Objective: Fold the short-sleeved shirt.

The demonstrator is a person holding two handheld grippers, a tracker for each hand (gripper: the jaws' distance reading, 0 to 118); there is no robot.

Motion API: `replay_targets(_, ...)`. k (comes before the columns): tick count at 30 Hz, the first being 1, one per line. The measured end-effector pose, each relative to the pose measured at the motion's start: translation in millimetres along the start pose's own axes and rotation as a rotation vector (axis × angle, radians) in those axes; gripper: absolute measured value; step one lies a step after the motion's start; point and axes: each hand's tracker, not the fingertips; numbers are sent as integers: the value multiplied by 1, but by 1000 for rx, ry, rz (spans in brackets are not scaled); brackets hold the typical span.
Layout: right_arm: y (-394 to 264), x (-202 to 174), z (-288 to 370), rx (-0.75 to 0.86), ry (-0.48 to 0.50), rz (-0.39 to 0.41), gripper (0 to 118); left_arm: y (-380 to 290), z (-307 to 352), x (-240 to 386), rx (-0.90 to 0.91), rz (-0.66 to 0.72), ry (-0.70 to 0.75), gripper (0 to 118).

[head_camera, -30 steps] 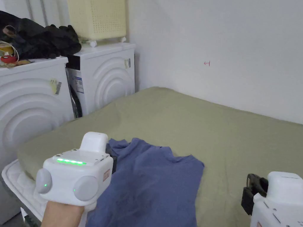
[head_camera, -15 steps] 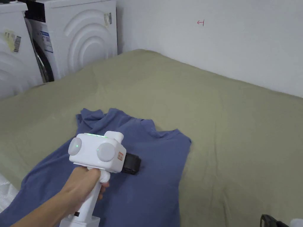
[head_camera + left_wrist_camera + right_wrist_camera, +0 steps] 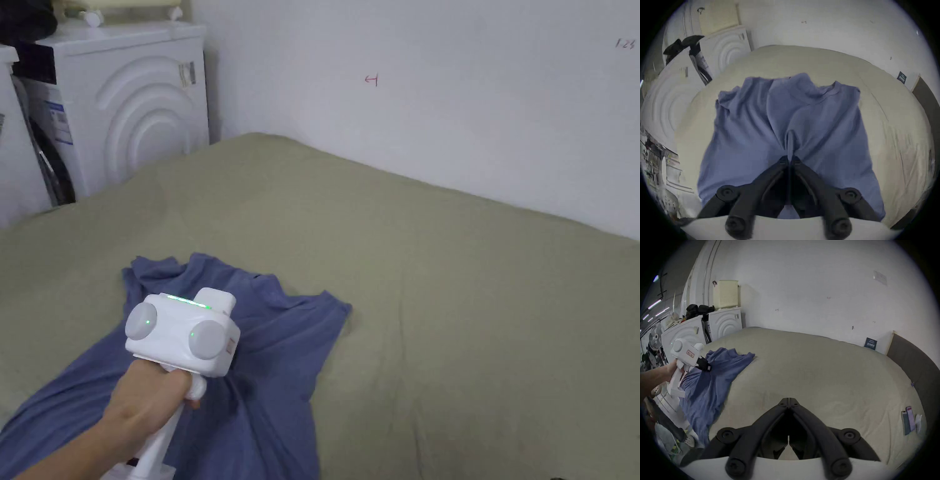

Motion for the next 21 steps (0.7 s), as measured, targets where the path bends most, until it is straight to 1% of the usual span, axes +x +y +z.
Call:
replay_targets(2, 0, 14, 18, 23, -24, -4, 0, 9, 28, 6, 54, -4, -9, 1)
replay_targets(3, 0, 21, 27, 30, -35, -10, 0, 16, 42, 11, 76, -4, -39, 1)
replay_targets(5, -1, 36, 45, 47, -59, -23, 0, 24, 78, 34, 130, -20, -75, 1)
replay_targets(9, -8, 65, 81, 78, -117, -61, 0, 47, 127, 96, 209, -122, -154, 1)
replay_targets(13, -17, 95, 114, 81, -184, -84, 0, 70, 160, 180, 249, -197, -299, 1)
replay_targets(17, -27, 124, 137, 85, -257, -110, 0, 73, 198, 271, 317, -305, -430, 1)
replay_targets(18, -29, 130, 141, 82, -274, -124, 0, 75, 205, 296, 317, -347, -474, 1)
replay_targets(21, -37, 146, 152, 73, -309, -147, 0, 77, 216, 361, 307, -397, -573, 1)
